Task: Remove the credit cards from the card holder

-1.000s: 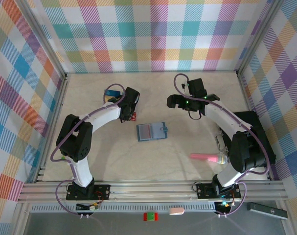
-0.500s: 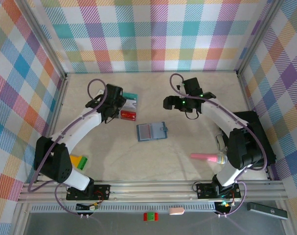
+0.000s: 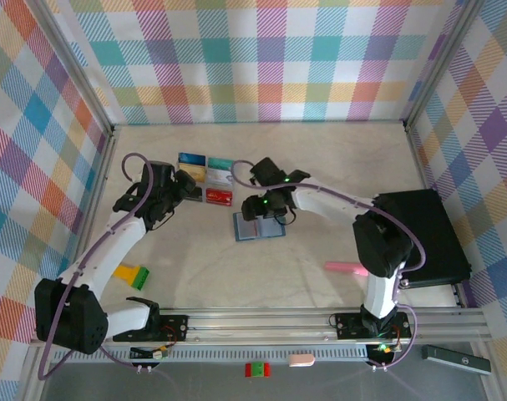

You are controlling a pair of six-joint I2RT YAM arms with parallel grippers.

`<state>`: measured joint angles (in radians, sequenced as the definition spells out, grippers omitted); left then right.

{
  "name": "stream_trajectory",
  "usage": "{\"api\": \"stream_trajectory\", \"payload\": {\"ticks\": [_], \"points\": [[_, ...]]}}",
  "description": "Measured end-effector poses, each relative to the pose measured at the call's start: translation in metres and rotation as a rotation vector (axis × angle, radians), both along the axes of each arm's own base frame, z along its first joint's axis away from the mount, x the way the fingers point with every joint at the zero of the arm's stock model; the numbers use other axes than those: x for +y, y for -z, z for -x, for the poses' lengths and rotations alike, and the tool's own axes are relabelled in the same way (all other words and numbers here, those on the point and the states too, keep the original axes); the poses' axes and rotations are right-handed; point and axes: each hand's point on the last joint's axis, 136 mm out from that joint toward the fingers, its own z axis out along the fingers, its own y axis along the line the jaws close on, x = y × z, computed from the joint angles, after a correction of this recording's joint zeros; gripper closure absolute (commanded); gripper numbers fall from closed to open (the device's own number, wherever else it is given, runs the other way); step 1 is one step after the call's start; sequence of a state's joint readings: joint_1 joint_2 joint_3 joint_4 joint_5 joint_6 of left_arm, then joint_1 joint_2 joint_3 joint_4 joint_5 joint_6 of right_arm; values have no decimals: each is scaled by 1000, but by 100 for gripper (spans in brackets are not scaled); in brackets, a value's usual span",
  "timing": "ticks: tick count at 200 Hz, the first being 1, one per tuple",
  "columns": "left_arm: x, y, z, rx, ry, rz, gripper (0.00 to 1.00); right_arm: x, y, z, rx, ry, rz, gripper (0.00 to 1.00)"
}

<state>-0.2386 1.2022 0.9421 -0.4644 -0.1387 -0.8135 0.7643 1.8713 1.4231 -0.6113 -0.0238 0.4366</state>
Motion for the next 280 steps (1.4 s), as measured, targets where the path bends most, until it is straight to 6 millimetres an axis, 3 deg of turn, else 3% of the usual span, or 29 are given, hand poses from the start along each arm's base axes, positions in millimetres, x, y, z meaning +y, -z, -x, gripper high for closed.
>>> {"api": "stream_trajectory", "payload": {"ticks": [34,70,160,240,280], "points": [[0,-2,8,-11,56,-31,0,15,25,13,38,-20,83,44],[7,6,20,-5,60,-45,0,22,39,8,61,-6,135,44],[7,18,30,14,75,-11,0,11,64,7,100,17,245,48],[-6,31,25,49,122,33,0,7,68,4,106,43,234,59],[-19,36,20,52,170,81,8,4,68,4,123,59,169,65]]}}
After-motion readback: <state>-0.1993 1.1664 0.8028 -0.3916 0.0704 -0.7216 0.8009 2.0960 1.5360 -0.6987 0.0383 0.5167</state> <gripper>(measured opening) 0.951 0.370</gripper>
